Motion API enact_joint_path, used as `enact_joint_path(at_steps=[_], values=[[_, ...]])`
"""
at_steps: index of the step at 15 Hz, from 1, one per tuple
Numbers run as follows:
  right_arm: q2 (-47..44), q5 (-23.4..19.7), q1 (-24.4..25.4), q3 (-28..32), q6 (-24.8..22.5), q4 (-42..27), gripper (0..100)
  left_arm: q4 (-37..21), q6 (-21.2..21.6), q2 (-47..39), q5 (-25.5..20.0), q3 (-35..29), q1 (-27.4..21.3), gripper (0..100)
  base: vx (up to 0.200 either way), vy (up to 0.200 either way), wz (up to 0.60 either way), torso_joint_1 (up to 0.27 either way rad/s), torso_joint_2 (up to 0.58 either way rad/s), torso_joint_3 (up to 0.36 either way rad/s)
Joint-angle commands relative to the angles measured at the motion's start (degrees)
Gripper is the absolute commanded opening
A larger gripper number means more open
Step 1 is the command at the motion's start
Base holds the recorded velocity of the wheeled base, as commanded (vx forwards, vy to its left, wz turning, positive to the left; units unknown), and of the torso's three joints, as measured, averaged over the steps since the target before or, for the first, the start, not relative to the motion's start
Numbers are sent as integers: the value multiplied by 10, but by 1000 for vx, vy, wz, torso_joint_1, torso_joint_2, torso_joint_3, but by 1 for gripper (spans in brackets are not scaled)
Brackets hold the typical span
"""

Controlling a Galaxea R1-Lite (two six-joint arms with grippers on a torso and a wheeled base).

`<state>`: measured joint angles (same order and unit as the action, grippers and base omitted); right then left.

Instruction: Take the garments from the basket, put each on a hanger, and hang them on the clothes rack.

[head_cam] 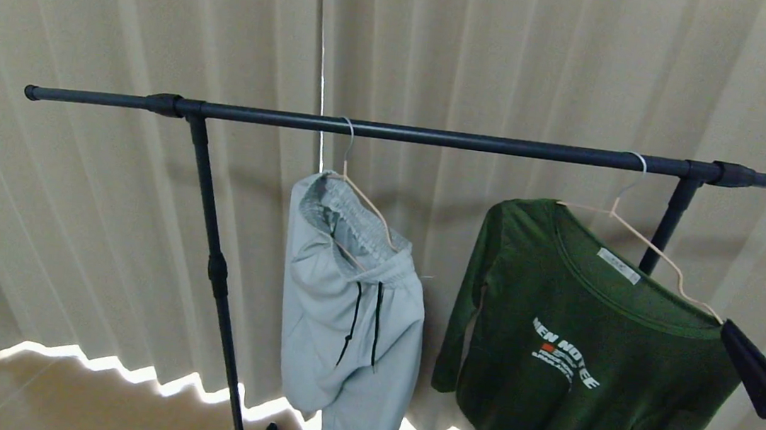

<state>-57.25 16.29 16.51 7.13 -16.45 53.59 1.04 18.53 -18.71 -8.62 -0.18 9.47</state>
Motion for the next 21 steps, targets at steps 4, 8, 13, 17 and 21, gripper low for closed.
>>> enact_joint_path(at_steps=[4,8,13,17,21], values=[[182,1,1,4,-23,-213,100,-59,-2,88,-32,-14,-67,100,0,0,0,0,0,0],[356,-3,-120,-7,-2,-398,100,-56,-11,143,-29,-12,-71,100,0,0,0,0,0,0],[528,-1,-157,-12,24,-597,100,-49,-24,143,0,-10,-72,100,0,0,0,0,0,0],[557,-7,-160,-12,48,-629,100,-46,-23,143,0,-8,-72,100,0,0,0,0,0,0],[569,-45,-166,-16,84,-627,100,-46,-23,143,0,-8,-72,100,0,0,0,0,0,0]])
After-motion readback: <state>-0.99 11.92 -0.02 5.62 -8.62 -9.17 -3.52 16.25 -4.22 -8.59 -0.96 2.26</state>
